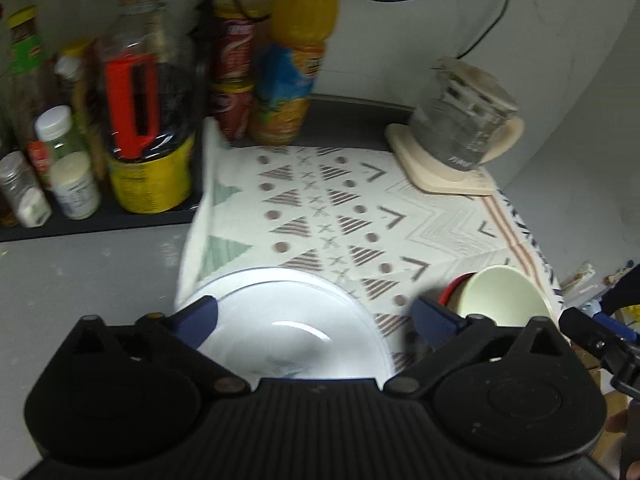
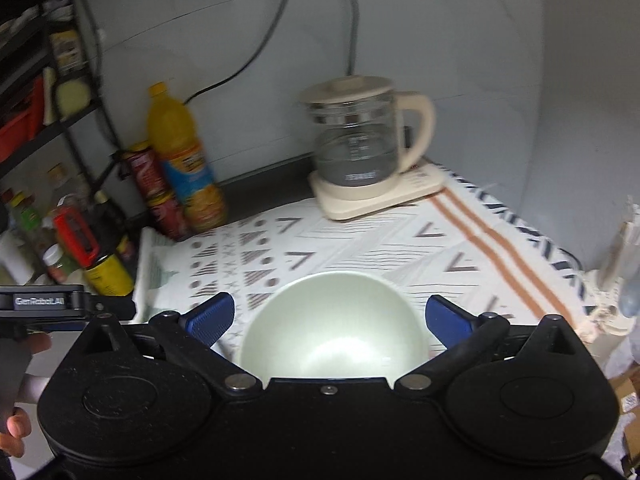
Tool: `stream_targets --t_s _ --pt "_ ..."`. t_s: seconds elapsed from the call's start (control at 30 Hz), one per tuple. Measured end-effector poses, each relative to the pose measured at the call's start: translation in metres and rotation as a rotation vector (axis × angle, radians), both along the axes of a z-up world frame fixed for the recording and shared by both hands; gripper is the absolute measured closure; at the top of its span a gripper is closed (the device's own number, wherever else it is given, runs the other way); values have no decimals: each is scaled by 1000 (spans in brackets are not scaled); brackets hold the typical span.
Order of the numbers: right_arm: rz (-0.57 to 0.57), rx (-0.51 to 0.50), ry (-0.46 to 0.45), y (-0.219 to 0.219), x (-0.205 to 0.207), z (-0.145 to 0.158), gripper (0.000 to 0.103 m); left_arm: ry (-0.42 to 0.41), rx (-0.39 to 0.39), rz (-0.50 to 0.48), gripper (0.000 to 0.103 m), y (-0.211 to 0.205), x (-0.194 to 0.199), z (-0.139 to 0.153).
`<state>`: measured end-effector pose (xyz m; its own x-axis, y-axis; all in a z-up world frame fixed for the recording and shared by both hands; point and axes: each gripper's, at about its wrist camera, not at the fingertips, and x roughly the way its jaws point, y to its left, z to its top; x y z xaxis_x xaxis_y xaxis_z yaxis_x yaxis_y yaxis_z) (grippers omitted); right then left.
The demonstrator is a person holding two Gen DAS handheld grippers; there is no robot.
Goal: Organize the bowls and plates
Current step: 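Move both grippers to the rim of the red bowl holding green bowls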
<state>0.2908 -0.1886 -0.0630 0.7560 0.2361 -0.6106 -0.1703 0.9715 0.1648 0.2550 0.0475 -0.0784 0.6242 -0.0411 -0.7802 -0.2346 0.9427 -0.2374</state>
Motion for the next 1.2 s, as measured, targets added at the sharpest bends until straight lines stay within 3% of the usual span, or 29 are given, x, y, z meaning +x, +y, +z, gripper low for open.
stream_targets --t_s 0.4,0.8,1.07,1.2 --pt "-76 4 38 -51 7 -17 0 -19 16 -104 0 -59 25 -1" --pt "-41 92 158 -75 23 -47 2 62 33 -140 1 -100 46 -22" --pt "5 117 244 -78 35 -70 17 104 14 -144 3 -114 50 -43" --pt "37 125 282 -77 42 -78 36 130 -7 -137 15 -116 55 -51"
